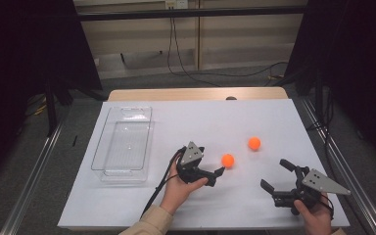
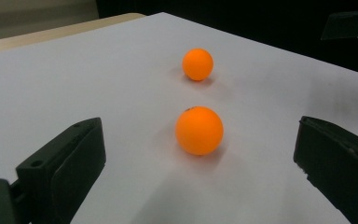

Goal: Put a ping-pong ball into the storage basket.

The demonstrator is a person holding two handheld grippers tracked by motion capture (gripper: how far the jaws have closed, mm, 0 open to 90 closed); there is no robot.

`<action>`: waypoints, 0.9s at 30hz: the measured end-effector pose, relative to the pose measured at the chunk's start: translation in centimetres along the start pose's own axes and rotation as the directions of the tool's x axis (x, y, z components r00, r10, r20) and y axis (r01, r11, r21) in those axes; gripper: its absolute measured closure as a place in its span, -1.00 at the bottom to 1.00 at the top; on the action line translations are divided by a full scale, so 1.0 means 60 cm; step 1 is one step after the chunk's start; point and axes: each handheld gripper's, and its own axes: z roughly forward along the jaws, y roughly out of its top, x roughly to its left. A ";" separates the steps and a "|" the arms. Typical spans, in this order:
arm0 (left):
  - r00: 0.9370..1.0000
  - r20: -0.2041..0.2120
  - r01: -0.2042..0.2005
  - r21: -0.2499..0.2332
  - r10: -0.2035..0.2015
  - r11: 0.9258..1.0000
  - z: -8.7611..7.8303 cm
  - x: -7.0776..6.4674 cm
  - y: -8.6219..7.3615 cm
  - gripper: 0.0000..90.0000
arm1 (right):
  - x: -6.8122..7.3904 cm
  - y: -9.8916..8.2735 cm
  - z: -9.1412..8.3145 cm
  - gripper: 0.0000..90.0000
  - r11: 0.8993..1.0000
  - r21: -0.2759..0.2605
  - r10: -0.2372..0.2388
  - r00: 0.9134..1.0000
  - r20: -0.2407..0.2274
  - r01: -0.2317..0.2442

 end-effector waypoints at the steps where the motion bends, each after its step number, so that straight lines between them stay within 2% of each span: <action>1: 1.000 0.004 0.000 0.000 0.000 1.000 0.000 0.000 0.000 -0.95 | 0.000 0.000 0.000 -0.98 1.000 0.000 0.000 1.000 0.001 0.000; 27: 1.000 -0.002 -0.005 0.011 0.005 1.000 0.011 -0.001 0.003 -0.94 | 0.000 0.000 0.000 -0.98 1.000 -0.001 -0.005 1.000 0.000 0.005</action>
